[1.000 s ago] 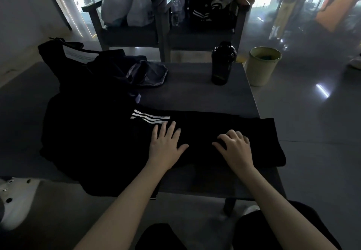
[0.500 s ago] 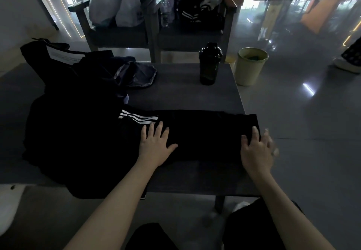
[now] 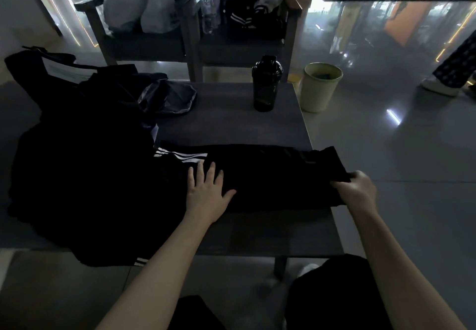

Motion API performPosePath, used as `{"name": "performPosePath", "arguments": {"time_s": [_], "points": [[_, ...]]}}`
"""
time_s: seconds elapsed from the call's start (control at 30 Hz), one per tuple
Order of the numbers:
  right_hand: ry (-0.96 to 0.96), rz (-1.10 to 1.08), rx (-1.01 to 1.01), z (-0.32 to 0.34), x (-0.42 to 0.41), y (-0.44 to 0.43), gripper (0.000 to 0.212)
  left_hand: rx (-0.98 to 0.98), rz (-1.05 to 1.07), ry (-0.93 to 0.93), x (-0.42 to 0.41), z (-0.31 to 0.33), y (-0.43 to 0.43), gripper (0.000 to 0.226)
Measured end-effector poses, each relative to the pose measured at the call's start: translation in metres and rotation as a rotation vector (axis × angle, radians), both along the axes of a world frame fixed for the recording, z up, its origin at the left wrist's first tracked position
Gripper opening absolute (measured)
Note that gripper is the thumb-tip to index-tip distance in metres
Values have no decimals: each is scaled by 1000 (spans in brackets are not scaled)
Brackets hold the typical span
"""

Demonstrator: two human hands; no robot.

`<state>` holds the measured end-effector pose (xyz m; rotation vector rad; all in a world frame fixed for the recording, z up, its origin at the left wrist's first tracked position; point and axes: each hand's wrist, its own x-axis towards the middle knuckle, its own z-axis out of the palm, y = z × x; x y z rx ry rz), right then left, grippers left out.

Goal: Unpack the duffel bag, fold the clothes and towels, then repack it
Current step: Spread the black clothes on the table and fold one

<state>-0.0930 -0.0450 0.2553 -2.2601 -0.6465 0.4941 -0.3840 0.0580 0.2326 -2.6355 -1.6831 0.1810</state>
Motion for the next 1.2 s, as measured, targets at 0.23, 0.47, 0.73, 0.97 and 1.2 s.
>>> {"name": "performPosePath", "arguments": {"time_s": [0.23,0.47,0.73,0.97,1.2], "points": [[-370,-6,302,35,-37,21,32,-29,30,-20,34,-8,-11,69],[-303,536,362,-3,-99,32,48,-46,28,-13,33,-3,-13,67],[-432,647,93,-32,-94,19,48,2,-138,29,6,11,5,60],[-518,453,63,-26,-64,21,32,-29,-82,-20,22,-5,-8,61],[-538,742,55,-8,-76,34,46,-111,-39,-139,50,-11,-16,60]]}}
